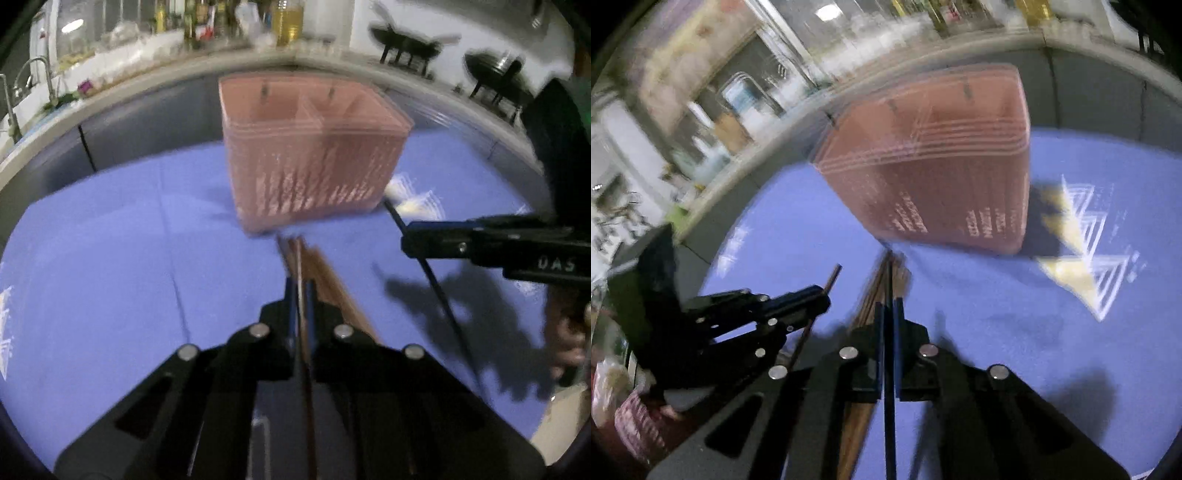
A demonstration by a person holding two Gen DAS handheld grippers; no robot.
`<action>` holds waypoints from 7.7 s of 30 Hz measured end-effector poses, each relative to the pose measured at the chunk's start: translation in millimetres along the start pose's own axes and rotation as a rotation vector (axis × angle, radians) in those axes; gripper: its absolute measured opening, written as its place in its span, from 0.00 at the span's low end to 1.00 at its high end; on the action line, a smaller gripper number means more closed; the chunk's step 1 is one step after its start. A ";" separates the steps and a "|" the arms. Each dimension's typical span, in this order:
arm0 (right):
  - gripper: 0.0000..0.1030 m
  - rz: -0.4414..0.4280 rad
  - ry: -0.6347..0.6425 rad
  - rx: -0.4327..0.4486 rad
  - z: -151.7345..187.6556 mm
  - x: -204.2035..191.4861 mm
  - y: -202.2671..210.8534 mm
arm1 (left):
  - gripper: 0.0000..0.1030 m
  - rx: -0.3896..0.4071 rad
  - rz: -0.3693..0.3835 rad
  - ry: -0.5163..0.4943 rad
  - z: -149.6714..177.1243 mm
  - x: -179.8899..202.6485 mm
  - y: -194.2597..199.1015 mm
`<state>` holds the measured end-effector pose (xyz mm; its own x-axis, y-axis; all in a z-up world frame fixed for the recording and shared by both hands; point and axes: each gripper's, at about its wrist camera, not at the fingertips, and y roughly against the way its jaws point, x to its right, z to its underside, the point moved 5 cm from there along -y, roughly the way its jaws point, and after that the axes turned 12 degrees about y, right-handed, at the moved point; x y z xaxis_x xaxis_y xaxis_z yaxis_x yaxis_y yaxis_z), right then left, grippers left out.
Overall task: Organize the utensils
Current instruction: 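Lift the held chopstick with the left gripper while the right gripper lifts its chopstick, then lower both chopsticks into the pink basket and open both grippers, then move both open grippers back down to the remaining chopsticks, then grasp a chopstick with the left gripper while the right gripper grasps another, then raise both held chopsticks above the pink basket and drop them in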
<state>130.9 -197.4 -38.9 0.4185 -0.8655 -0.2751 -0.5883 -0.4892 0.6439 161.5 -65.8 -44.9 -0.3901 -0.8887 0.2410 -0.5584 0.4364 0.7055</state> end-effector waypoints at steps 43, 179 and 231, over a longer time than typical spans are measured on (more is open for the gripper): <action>0.53 0.203 0.012 0.345 -157.3 21.4 35.5 | 0.45 0.299 -0.076 0.039 -167.2 23.2 57.5; 0.06 0.219 0.094 -0.147 14.1 6.3 -38.1 | 0.05 0.019 -0.125 0.048 15.8 -18.4 -30.4; 0.06 0.345 0.170 0.713 -214.6 -15.3 101.0 | 0.05 0.664 0.035 0.038 -224.2 21.5 123.5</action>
<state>213.6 -210.4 183.6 0.1983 -0.9801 0.0056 -0.9791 -0.1978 0.0465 248.3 -62.6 196.8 -0.3971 -0.8714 0.2881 -0.8828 0.4485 0.1397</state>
